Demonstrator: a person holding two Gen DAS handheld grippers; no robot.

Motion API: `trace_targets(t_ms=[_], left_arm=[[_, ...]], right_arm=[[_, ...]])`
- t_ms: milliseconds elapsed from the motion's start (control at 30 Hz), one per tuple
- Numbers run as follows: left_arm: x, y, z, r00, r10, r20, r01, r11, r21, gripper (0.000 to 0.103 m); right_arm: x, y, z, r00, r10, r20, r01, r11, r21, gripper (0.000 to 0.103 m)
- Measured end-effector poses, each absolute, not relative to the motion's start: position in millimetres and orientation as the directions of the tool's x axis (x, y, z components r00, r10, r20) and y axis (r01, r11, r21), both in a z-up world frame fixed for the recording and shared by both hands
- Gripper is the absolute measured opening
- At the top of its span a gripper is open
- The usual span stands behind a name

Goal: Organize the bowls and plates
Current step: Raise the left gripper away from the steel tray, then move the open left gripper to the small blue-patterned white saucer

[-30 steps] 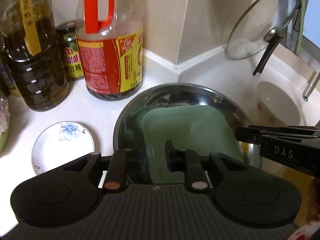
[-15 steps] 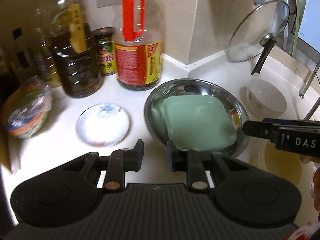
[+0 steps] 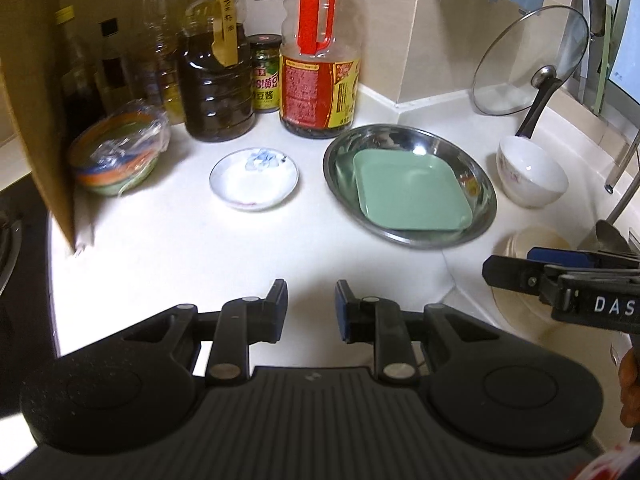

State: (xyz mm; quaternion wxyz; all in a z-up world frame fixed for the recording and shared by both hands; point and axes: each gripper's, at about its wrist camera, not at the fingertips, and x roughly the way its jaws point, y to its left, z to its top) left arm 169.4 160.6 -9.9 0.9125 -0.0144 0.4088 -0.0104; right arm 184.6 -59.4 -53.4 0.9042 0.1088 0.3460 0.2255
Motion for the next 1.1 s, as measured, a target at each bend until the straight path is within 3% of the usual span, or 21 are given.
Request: trace_targets(t_ms=[733,1100], left_arm=[[74,104,2,0.677,0.105,-0.729,-0.146,0.989,0.006,0.023],[78,105,-2,0.671,0.114,-0.733,-0.150,0.989,0.016,0.023]], right_arm=[[112,-99,-47,0.603,0.584,-0.543,-0.485,0.809,0.332,0.069],[116,-92,-51,0.593,0.578,-0.560,-0.482,0.812,0.328,0.069]])
